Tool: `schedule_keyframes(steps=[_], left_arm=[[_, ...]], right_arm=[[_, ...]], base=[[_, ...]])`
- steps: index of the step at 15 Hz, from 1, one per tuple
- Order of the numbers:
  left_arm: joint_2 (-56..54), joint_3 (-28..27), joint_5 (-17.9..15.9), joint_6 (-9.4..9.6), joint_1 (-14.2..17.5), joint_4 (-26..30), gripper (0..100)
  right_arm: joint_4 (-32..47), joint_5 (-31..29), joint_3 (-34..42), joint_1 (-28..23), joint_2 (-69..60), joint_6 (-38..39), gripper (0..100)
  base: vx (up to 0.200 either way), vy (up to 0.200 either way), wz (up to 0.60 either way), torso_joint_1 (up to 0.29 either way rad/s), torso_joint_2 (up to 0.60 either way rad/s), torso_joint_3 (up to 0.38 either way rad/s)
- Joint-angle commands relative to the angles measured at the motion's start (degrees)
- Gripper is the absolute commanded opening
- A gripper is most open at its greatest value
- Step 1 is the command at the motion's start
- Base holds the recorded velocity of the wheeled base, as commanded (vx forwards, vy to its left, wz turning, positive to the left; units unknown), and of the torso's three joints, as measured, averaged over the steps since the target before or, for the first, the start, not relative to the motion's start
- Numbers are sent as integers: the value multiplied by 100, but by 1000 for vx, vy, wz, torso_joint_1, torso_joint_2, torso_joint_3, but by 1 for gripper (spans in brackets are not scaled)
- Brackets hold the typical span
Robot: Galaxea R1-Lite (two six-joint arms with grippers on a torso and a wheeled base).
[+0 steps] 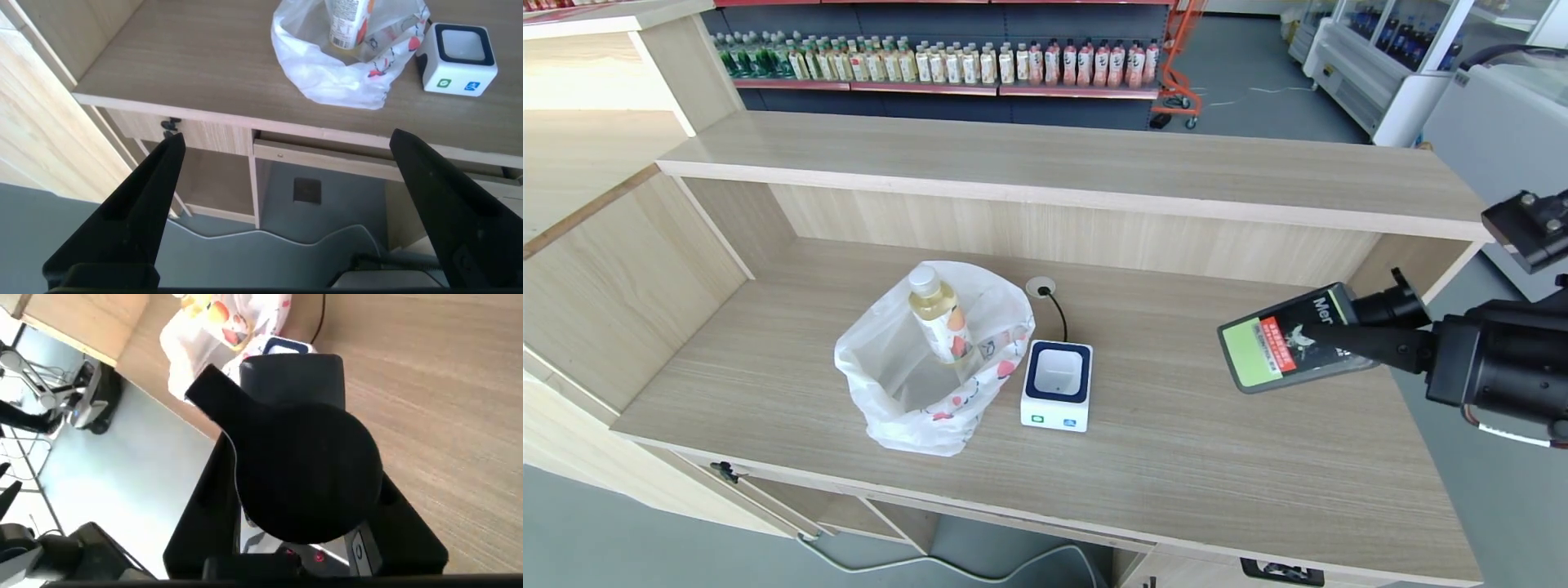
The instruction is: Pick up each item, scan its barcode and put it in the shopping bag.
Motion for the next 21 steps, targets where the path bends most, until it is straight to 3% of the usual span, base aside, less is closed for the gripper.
schedule_keyframes(steps=[1,13,17,21], left_arm=[[-1,2,0,-1,0,0,100],[-1,2,0,8,0,-9,100],[-1,-6,0,8,0,0,100],[-1,2,0,8,-9,0,100]], right_arm=[[-524,151,-183,23,945,280,0],[-656,344,-693,418,1666,491,0],[-665,283,-965,620,2009,474,0],[-876,-755,-1141,840,2703,377,0]], base=[[0,0,0,0,0,0],[0,0,0,0,0,0],[0,200,0,2,1,5],[0,100,0,6,2,0]])
